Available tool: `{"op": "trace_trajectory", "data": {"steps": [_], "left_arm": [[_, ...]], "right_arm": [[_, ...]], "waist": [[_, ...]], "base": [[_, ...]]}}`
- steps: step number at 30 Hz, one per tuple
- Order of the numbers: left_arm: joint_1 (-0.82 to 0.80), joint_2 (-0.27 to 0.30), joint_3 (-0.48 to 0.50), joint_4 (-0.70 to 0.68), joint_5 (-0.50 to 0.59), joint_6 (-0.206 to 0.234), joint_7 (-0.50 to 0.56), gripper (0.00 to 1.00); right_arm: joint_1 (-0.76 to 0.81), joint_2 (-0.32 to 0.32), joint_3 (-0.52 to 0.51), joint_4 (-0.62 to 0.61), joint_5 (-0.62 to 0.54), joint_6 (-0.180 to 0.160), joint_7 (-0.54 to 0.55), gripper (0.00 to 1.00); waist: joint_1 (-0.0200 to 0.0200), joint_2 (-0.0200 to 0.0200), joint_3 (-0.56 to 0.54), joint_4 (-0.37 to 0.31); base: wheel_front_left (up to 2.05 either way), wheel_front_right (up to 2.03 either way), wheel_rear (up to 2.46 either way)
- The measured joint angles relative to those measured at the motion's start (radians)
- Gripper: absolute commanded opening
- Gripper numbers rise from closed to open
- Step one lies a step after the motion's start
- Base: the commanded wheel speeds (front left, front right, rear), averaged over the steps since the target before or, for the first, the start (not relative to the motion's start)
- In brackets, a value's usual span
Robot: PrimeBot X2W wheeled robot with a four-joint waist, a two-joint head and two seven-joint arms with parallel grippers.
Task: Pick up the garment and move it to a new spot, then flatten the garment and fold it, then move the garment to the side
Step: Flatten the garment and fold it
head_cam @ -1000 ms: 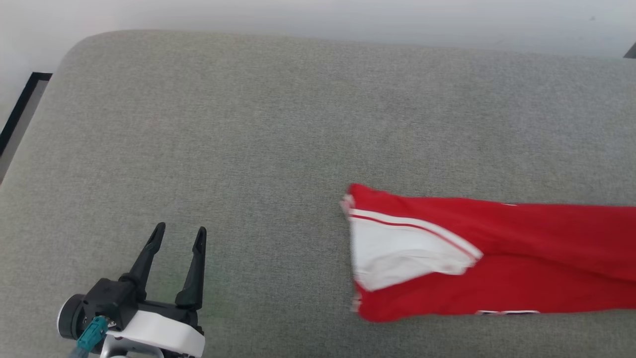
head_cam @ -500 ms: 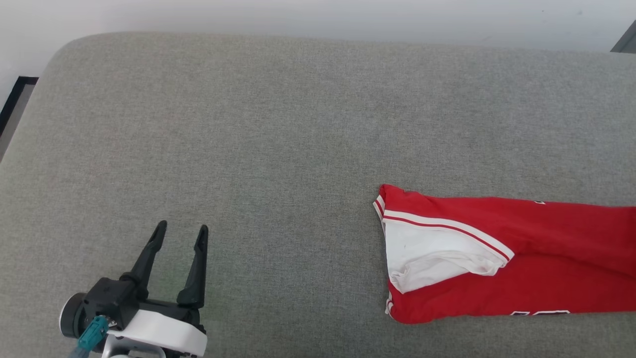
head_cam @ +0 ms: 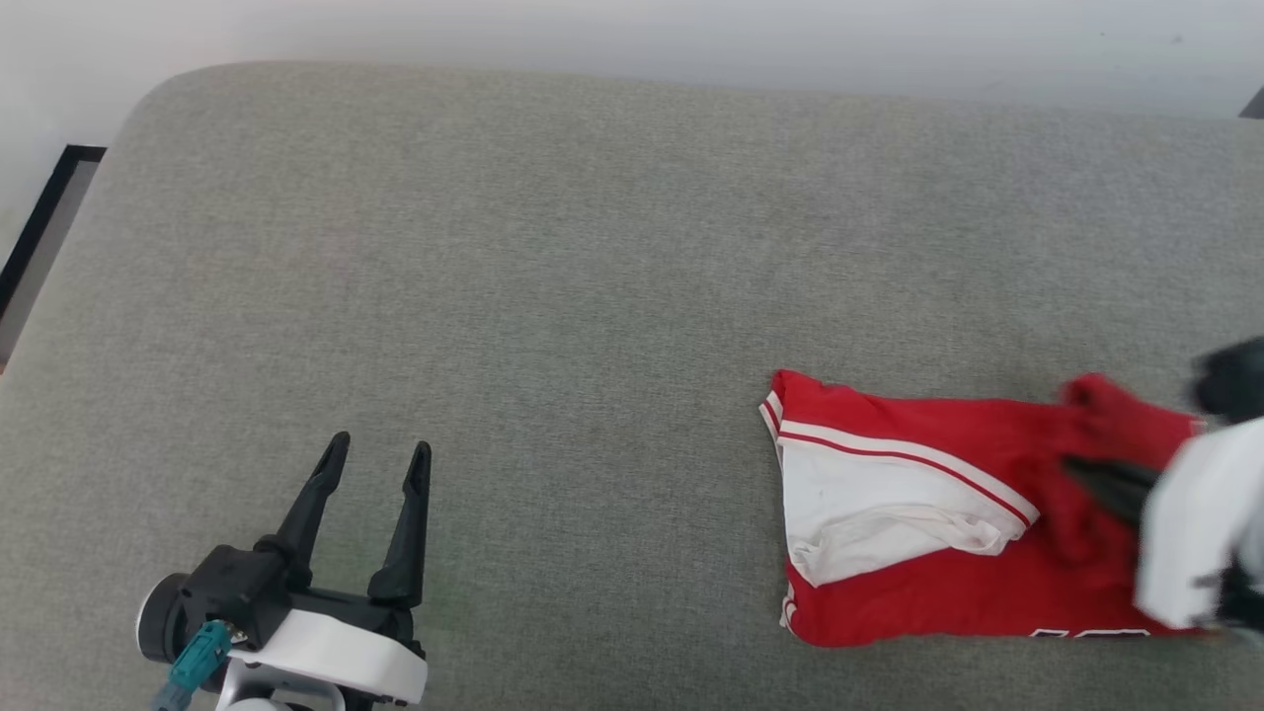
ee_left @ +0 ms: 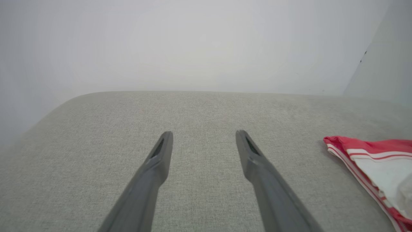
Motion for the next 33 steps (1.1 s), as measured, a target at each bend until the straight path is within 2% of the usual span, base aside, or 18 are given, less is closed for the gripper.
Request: {"op": "trace_trajectory", "data": {"steps": [9, 16, 22, 23, 24, 25, 26, 27, 33], "left_arm": [[-0.005, -0.01, -0.012, 0.002, -0.026, 0.0, 0.0, 1.0], [-0.014, -0.015, -0.019, 0.007, -0.035, 0.0, 0.0, 1.0], [-0.023, -0.009, -0.039, 0.013, -0.058, 0.0, 0.0, 1.0], [-0.024, -0.006, -0.042, 0.015, -0.06, 0.0, 0.0, 1.0], [-0.025, -0.003, -0.043, 0.016, -0.062, 0.0, 0.0, 1.0], [-0.025, -0.002, -0.045, 0.017, -0.063, 0.0, 0.0, 1.0], [-0.025, -0.001, -0.044, 0.019, -0.065, 0.0, 0.0, 1.0], [-0.025, 0.0, -0.044, 0.021, -0.068, 0.0, 0.0, 1.0], [-0.022, 0.002, -0.026, 0.034, -0.079, 0.0, 0.0, 1.0]], "right_arm": [[-0.098, 0.059, 0.263, -0.007, 0.0, 0.0, -0.016, 0.0], [-0.167, 0.075, 0.376, 0.09, -0.009, 0.0, -0.058, 0.0], [-0.193, 0.078, 0.431, 0.178, -0.001, 0.0, -0.109, 0.0], [-0.196, 0.078, 0.44, 0.19, -0.001, 0.0, -0.119, 0.1], [-0.201, 0.077, 0.452, 0.199, 0.0, 0.0, -0.129, 0.1], [-0.206, 0.076, 0.462, 0.203, 0.0, 0.0, -0.145, 0.42], [-0.211, 0.076, 0.467, 0.209, 0.002, 0.0, -0.16, 0.82], [-0.214, 0.076, 0.467, 0.213, 0.01, 0.0, -0.176, 1.0], [-0.221, 0.1, 0.359, 0.256, 0.021, 0.0, -0.299, 1.0]], "waist": [[-0.0001, 0.0, -0.003, 0.036], [-0.0001, 0.0, 0.007, 0.05], [-0.0001, 0.0, 0.014, 0.048], [0.0, 0.0, 0.015, 0.046], [0.0, 0.0, 0.015, 0.045], [0.0, 0.0, 0.014, 0.043], [-0.0001, 0.0, 0.013, 0.041], [0.0, 0.0, 0.011, 0.038], [-0.0001, 0.0, -0.012, 0.015]], "base": [[0.0, 0.0, 0.0], [0.0, 0.0, 0.0], [0.0, 0.0, 0.0], [0.0, 0.0, 0.0], [0.0, 0.0, 0.0], [0.0, 0.0, 0.0], [0.0, 0.0, 0.0], [0.0, 0.0, 0.0], [0.0, 0.0, 0.0]]}}
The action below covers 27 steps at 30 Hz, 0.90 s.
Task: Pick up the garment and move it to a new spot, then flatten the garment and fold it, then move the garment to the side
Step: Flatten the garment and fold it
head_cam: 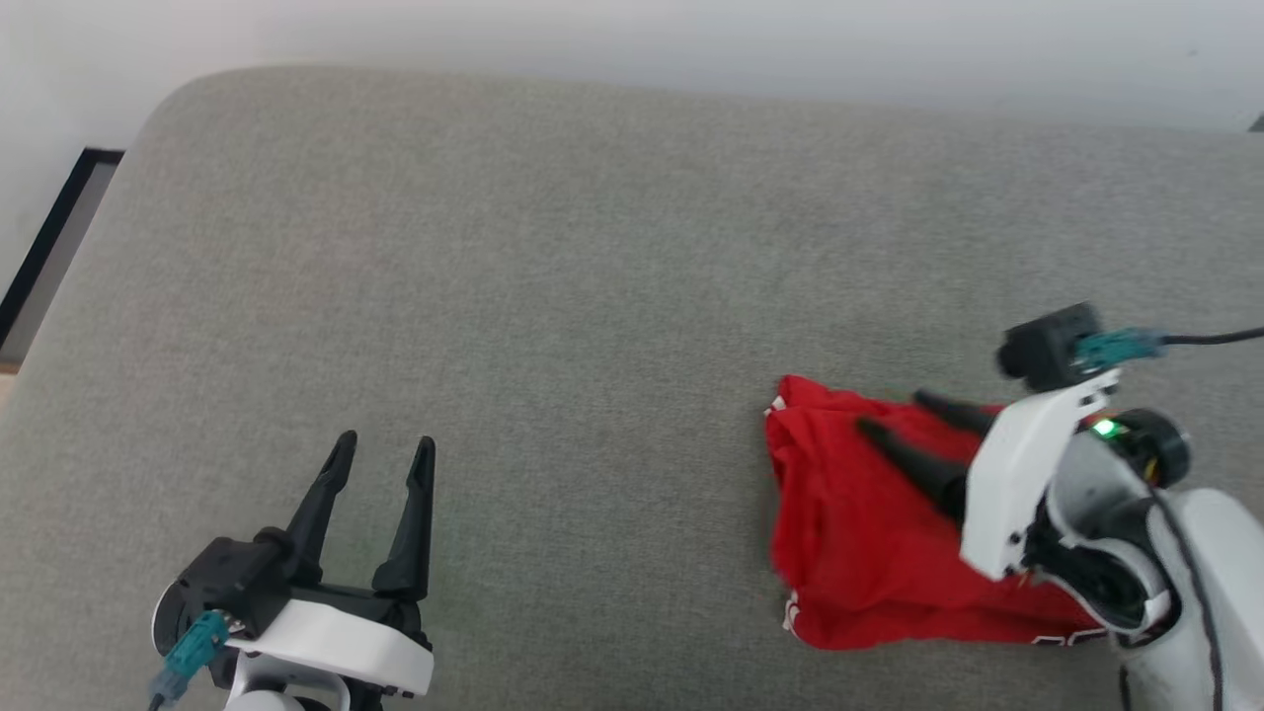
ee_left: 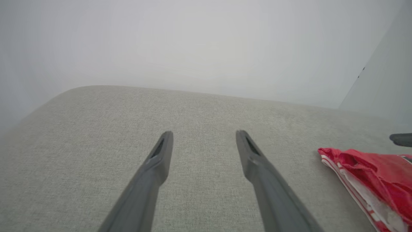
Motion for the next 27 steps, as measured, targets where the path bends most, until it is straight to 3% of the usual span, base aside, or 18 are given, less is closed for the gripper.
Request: {"op": "trace_trajectory", "data": {"steps": [8, 14, 19, 27], "left_arm": [[0.014, -0.002, 0.005, 0.011, -0.023, 0.0, 0.0, 1.0], [0.018, 0.004, 0.007, 0.034, -0.042, 0.0, 0.0, 1.0], [0.026, 0.003, 0.04, 0.043, -0.053, 0.0, 0.0, 1.0], [0.069, -0.005, 0.113, 0.041, -0.031, 0.0, 0.0, 1.0]], "right_arm": [[0.039, 0.034, -0.105, 0.048, -0.047, 0.0, -0.165, 1.0], [0.083, 0.02, -0.176, 0.155, -0.147, 0.0, -0.429, 1.0], [0.103, 0.044, -0.203, 0.23, -0.214, 0.0, -0.624, 1.0], [0.143, 0.057, -0.242, 0.249, -0.247, 0.0, -0.772, 1.0]], "waist": [[0.0, 0.0, -0.034, -0.044], [0.0, 0.0, -0.066, -0.091], [0.0, 0.0, -0.09, -0.116], [0.0, 0.0, -0.134, -0.137]], "base": [[0.0, 0.0, 0.0], [0.0, 0.0, 0.0], [0.0, 0.0, 0.0], [0.0, 0.0, 0.0]]}}
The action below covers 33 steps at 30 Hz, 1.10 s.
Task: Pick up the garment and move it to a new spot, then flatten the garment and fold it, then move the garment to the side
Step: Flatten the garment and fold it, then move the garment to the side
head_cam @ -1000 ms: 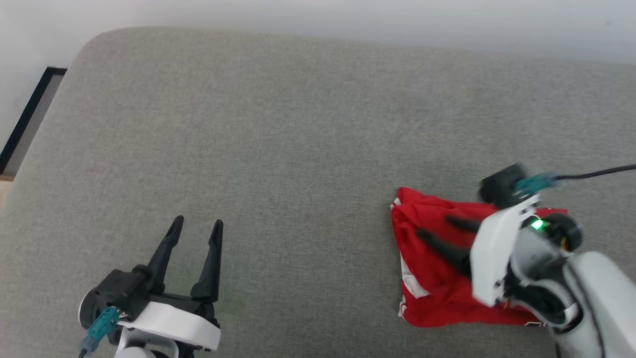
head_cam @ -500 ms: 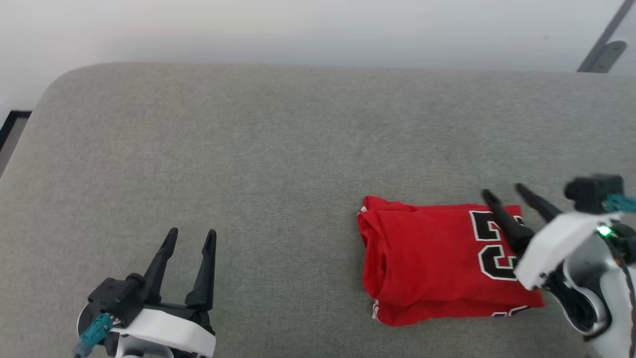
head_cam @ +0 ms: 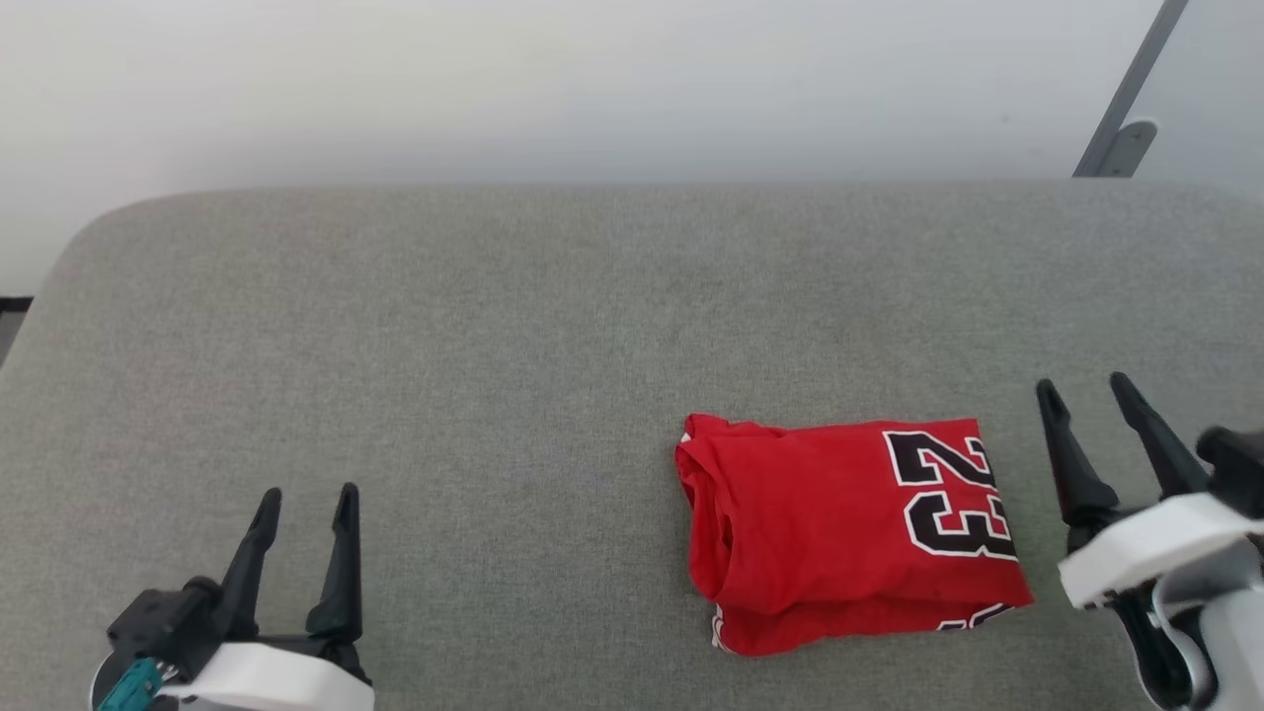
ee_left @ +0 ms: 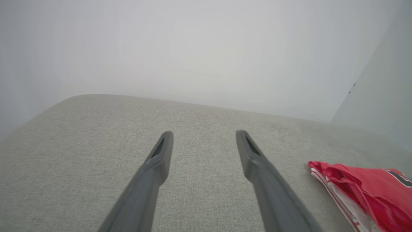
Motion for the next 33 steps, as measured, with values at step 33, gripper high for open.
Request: {"op": "trace_trajectory", "data": {"steps": [33], "left_arm": [[0.133, -0.015, 0.078, -0.114, 0.007, 0.0, 0.0, 1.0]], "right_arm": [[0.222, 0.086, -0.179, -0.287, -0.059, 0.0, 0.067, 1.0]], "waist": [[-0.0001, 0.0, -0.021, -0.004]], "base": [[0.0, 0.0, 0.0]]}}
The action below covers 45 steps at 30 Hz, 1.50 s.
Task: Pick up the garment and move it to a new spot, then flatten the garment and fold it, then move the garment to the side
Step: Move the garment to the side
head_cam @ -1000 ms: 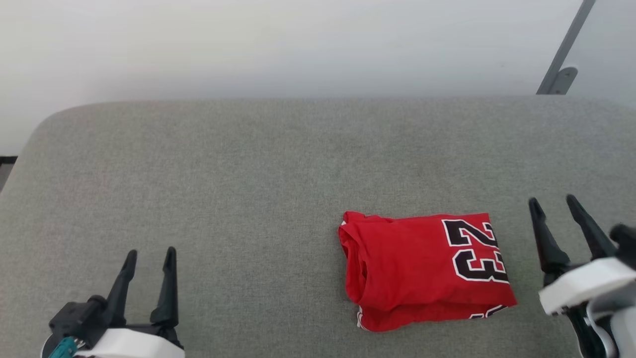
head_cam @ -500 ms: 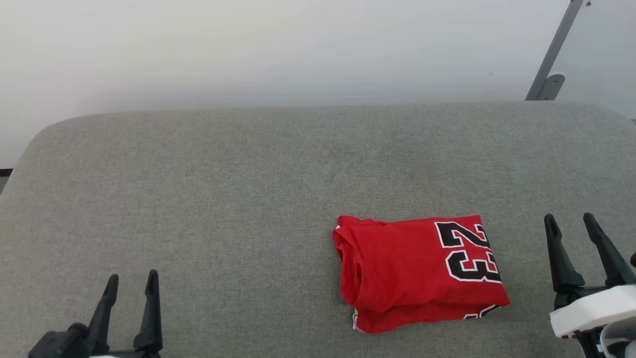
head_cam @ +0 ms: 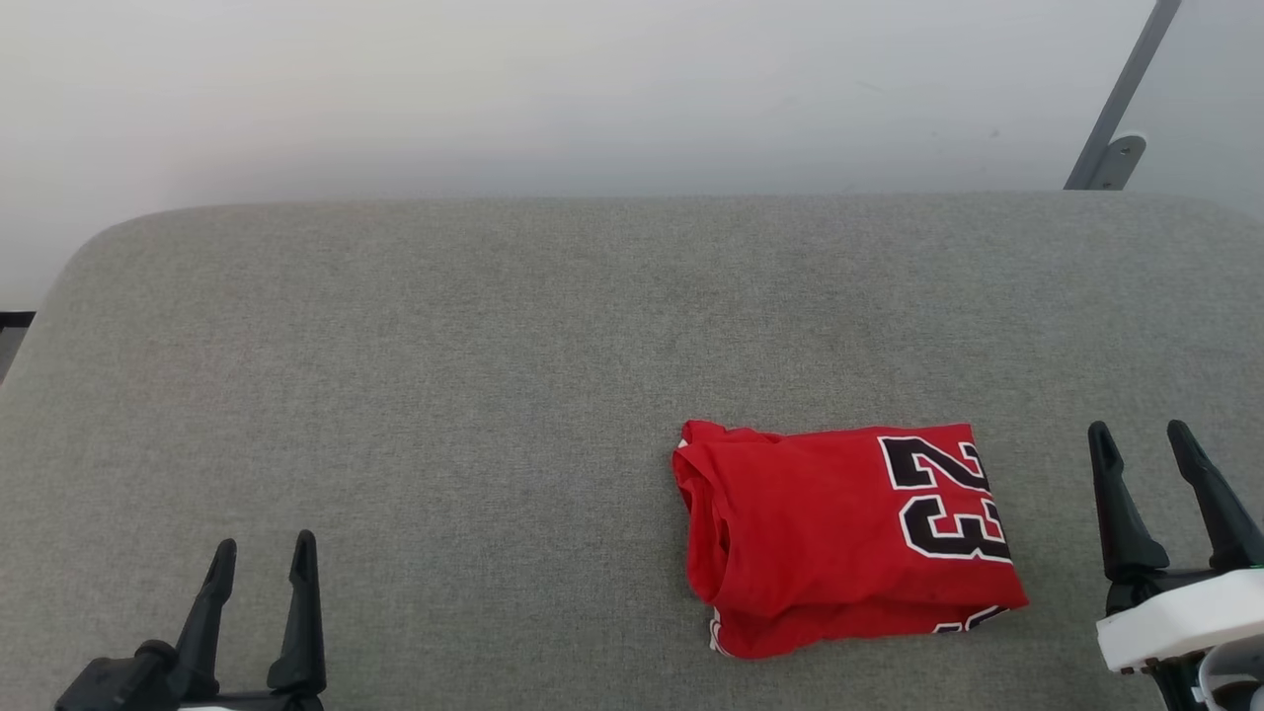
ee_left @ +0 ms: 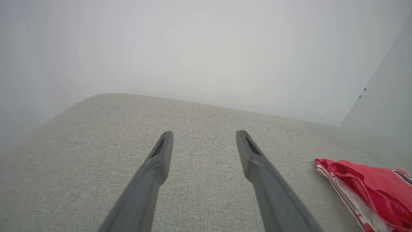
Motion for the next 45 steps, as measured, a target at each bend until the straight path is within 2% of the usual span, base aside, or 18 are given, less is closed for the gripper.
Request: {"op": "trace_trajectory", "data": {"steps": [20, 28, 31, 34, 38, 41, 45], "left_arm": [[-0.011, 0.001, -0.013, 0.002, 0.001, 0.0, 0.0, 1.0], [-0.032, -0.007, -0.015, 0.0, 0.001, 0.0, 0.0, 1.0], [-0.046, -0.012, -0.018, -0.003, 0.001, 0.0, 0.0, 1.0], [-0.062, -0.014, -0.023, -0.003, 0.0, 0.0, 0.0, 1.0], [-0.088, -0.011, -0.044, 0.004, 0.0, 0.0, 0.0, 1.0], [-0.121, -0.011, -0.065, 0.012, 0.0, 0.0, 0.0, 1.0], [-0.151, -0.011, -0.086, 0.019, -0.001, 0.0, 0.0, 1.0]], "right_arm": [[0.003, 0.006, -0.005, -0.004, -0.003, 0.0, 0.022, 1.0], [-0.02, 0.0, 0.017, -0.001, -0.005, 0.0, 0.068, 1.0], [-0.04, -0.02, 0.047, 0.009, -0.008, 0.0, 0.136, 1.0], [-0.071, -0.064, 0.088, 0.034, -0.012, 0.0, 0.268, 1.0], [-0.113, -0.144, 0.136, 0.064, -0.006, 0.0, 0.511, 1.0], [-0.16, -0.202, 0.184, 0.047, 0.047, 0.0, 0.692, 1.0], [-0.211, -0.23, 0.199, 0.038, 0.091, 0.0, 0.792, 1.0]], "waist": [[0.0, 0.0, 0.014, 0.006], [0.0, 0.0, 0.039, 0.008], [0.0, 0.0, 0.056, 0.008], [0.0, 0.0, 0.077, 0.008], [0.0, 0.0, 0.108, 0.011], [0.0, 0.0, 0.138, 0.022], [0.0, 0.0, 0.171, 0.038]], "base": [[0.0, 0.0, 0.0], [0.0, 0.0, 0.0], [0.0, 0.0, 0.0], [0.0, 0.0, 0.0], [0.0, 0.0, 0.0], [0.0, 0.0, 0.0], [0.0, 0.0, 0.0]]}}
